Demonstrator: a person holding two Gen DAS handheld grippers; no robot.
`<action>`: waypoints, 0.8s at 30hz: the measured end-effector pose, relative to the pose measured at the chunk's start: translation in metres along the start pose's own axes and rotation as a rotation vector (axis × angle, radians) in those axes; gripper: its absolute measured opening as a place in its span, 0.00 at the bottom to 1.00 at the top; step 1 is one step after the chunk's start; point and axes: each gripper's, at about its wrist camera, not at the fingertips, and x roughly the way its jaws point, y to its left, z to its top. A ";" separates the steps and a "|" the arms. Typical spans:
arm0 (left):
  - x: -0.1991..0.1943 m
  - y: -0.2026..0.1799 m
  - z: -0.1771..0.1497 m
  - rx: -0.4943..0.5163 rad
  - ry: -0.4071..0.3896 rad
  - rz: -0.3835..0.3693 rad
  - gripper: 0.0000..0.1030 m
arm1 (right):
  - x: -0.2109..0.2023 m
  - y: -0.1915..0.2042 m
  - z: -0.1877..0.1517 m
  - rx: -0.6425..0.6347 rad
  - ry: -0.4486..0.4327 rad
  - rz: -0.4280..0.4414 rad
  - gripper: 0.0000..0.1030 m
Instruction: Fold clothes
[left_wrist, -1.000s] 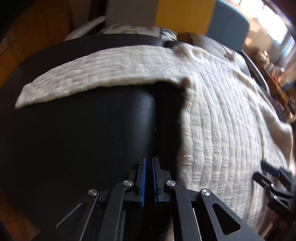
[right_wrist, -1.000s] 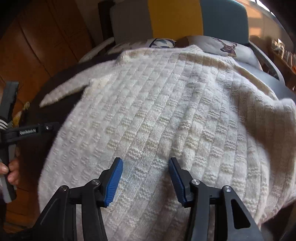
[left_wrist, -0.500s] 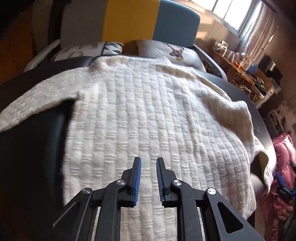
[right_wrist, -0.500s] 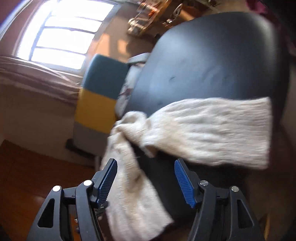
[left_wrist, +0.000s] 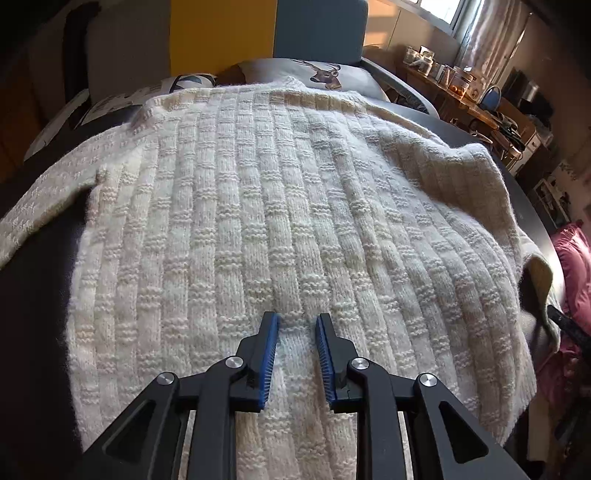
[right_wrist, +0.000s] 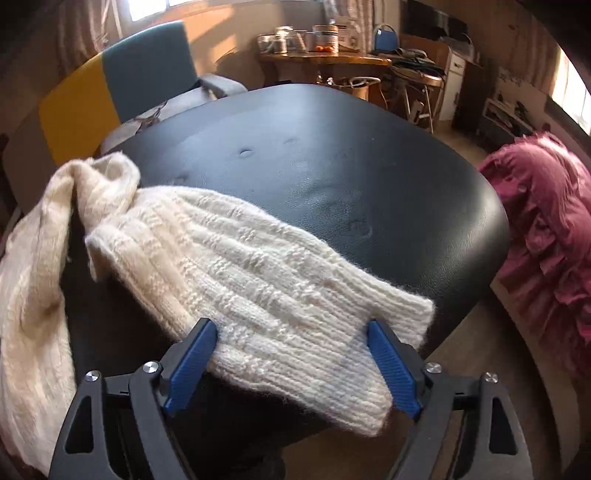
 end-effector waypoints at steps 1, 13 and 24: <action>0.001 0.000 0.000 -0.003 -0.001 -0.001 0.24 | 0.000 0.002 0.001 -0.008 0.004 -0.003 0.83; 0.004 -0.019 -0.004 0.063 -0.012 0.012 0.50 | -0.039 -0.023 0.053 -0.039 -0.078 0.042 0.13; 0.008 -0.020 -0.002 0.063 0.002 0.021 0.57 | -0.057 -0.090 0.117 0.052 0.027 0.069 0.19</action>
